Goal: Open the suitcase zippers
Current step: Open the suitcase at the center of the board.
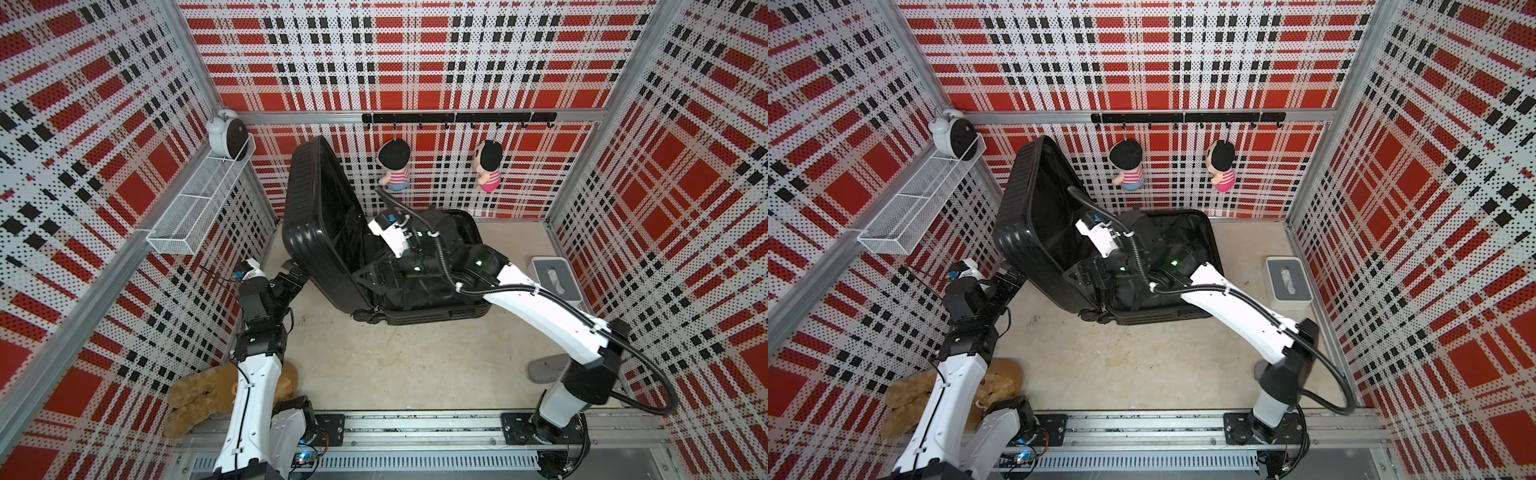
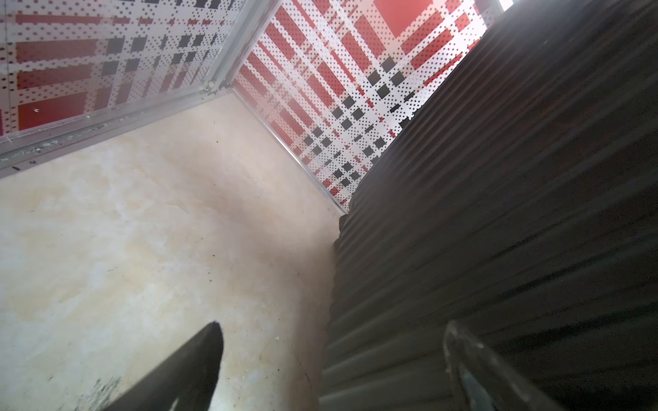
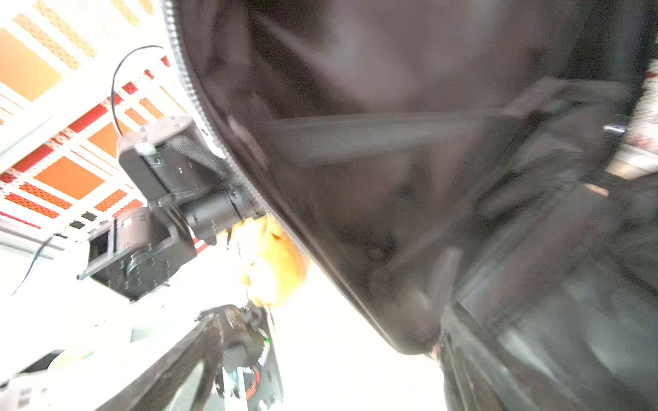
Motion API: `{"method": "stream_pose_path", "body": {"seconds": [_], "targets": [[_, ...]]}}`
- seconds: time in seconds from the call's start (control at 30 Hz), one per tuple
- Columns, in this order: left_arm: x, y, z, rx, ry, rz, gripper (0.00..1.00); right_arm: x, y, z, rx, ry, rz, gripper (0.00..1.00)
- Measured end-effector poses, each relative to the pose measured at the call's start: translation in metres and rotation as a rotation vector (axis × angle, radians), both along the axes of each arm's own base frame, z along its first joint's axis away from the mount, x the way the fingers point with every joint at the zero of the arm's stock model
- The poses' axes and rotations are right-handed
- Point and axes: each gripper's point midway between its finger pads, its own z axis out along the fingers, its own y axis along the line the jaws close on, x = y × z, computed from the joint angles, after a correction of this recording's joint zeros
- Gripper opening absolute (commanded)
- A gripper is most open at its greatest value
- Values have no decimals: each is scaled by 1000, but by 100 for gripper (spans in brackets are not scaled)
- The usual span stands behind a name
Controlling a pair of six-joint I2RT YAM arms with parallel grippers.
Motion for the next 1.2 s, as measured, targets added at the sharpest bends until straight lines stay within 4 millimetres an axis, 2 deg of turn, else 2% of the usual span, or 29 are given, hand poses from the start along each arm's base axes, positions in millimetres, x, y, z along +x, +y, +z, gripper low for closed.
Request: {"method": "stream_pose_path", "body": {"seconds": [0.03,0.1,0.17,0.2,0.3,0.4,0.5,0.7,0.93,1.2], "targets": [[0,1,0,-1,1,2,98,11,-22,0,23,2,-50,100],[0,1,0,-2,1,1,98,44,-82,-7,77,12,-206,100],[0,1,0,-3,0,-1,98,76,-144,-29,105,37,-378,100],[0,2,0,-3,0,-1,98,92,-179,-49,108,62,-479,100],[0,1,0,-3,0,-3,98,114,-251,-116,102,189,-685,98],[0,2,0,1,0,1,98,115,-293,-169,90,305,-811,97],[-3,4,1,12,6,15,98,115,-307,-194,100,353,-850,96],[-6,8,9,33,3,32,98,124,-298,-214,134,384,-811,92],[-8,11,8,43,10,45,98,133,-283,-244,169,471,-724,84],[-12,18,6,55,23,65,98,144,-274,-245,190,441,-701,84]]}}
